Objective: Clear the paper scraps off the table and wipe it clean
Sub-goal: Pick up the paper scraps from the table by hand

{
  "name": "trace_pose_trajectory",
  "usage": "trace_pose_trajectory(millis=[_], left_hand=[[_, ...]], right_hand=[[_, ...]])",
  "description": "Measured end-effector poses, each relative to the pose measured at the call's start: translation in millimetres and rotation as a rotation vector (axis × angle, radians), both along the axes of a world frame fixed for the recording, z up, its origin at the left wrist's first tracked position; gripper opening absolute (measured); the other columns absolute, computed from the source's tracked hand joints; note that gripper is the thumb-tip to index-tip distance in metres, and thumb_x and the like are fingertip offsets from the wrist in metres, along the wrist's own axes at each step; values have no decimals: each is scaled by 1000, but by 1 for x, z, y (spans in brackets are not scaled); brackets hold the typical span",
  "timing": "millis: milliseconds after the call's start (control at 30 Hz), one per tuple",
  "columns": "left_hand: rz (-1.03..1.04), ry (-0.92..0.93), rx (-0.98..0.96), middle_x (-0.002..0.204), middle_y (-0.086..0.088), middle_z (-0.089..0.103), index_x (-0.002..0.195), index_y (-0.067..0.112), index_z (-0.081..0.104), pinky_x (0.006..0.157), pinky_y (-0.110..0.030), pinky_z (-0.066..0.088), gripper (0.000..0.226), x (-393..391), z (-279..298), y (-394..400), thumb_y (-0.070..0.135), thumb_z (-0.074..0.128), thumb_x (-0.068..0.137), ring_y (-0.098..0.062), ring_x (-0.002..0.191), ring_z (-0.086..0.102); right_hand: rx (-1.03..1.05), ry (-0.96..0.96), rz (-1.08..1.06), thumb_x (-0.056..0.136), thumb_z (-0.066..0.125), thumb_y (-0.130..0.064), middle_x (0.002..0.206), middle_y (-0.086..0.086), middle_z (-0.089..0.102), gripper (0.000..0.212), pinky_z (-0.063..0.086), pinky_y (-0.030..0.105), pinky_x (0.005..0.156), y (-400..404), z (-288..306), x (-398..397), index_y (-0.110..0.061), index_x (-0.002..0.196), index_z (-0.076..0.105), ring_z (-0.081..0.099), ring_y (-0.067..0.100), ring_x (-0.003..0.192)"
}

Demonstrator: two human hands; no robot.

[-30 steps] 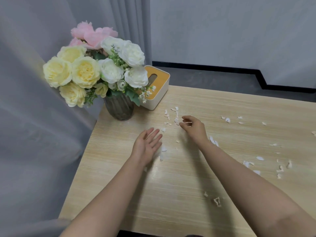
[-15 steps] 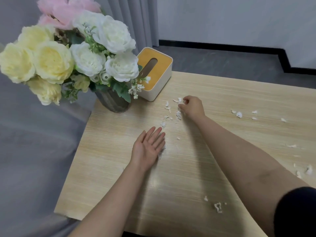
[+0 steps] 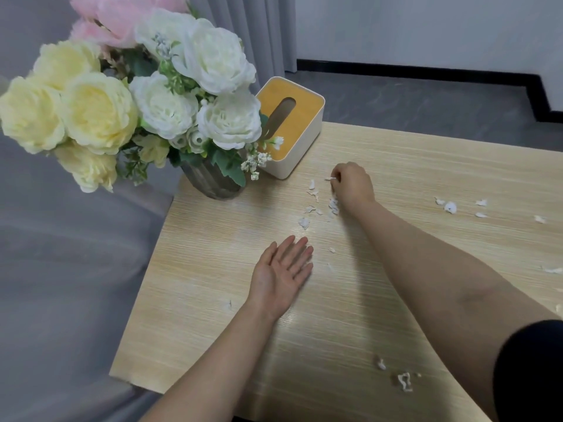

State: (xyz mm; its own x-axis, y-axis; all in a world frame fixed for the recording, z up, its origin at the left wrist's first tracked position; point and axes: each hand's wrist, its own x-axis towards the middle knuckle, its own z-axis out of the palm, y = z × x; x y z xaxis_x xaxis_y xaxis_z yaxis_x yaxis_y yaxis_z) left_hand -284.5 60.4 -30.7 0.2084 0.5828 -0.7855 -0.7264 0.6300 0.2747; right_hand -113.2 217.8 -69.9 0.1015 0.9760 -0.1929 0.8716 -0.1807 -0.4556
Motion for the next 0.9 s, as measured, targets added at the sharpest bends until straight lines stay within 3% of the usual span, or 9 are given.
trace_pose_trajectory(millis=[200,400,500,633,733,800,900], left_hand=[[1,-7,-3,126,-13,60,131,7,49,103,-40,38,43,2,6,3,32,36,98,-28,117,56],[19,-50,31,127,-14,59,128,4,51,110,-42,33,43,0,11,6,31,35,98,-29,121,53],[31,-94,50,122,-16,61,120,2,54,103,-40,39,42,4,16,4,30,33,98,-28,114,56],[64,-180,59,100,-17,69,113,-2,56,84,-33,48,40,6,23,-5,26,33,97,-25,91,67],[65,-226,66,116,-21,64,121,-5,54,90,-37,45,44,5,26,-12,23,32,96,-29,105,61],[63,-239,65,121,-21,61,123,-6,53,96,-39,41,43,6,27,-16,21,32,96,-30,112,57],[83,-261,47,118,-22,63,122,-7,53,94,-38,43,42,7,28,-18,17,31,96,-30,108,60]], right_hand=[[105,175,-46,88,55,-12,92,4,64,15,43,29,70,-21,24,-3,-9,96,68,57,19,85],[152,387,100,86,64,-17,86,-1,65,6,45,23,73,-74,59,-21,-15,89,69,58,11,77],[131,443,192,84,65,-15,84,-5,64,6,42,16,73,-109,74,-32,-16,89,68,57,8,77],[98,405,338,82,64,-11,84,-8,62,12,43,22,74,-151,85,-44,-14,93,68,53,8,78],[69,275,513,83,63,-17,85,3,66,12,44,35,74,-172,85,-50,-14,93,70,57,21,82],[25,264,520,84,63,-21,89,7,67,15,43,39,78,-180,85,-51,-16,97,71,57,26,87],[18,358,465,84,66,-20,101,3,67,22,43,31,86,-186,87,-47,-19,105,71,57,19,97]])
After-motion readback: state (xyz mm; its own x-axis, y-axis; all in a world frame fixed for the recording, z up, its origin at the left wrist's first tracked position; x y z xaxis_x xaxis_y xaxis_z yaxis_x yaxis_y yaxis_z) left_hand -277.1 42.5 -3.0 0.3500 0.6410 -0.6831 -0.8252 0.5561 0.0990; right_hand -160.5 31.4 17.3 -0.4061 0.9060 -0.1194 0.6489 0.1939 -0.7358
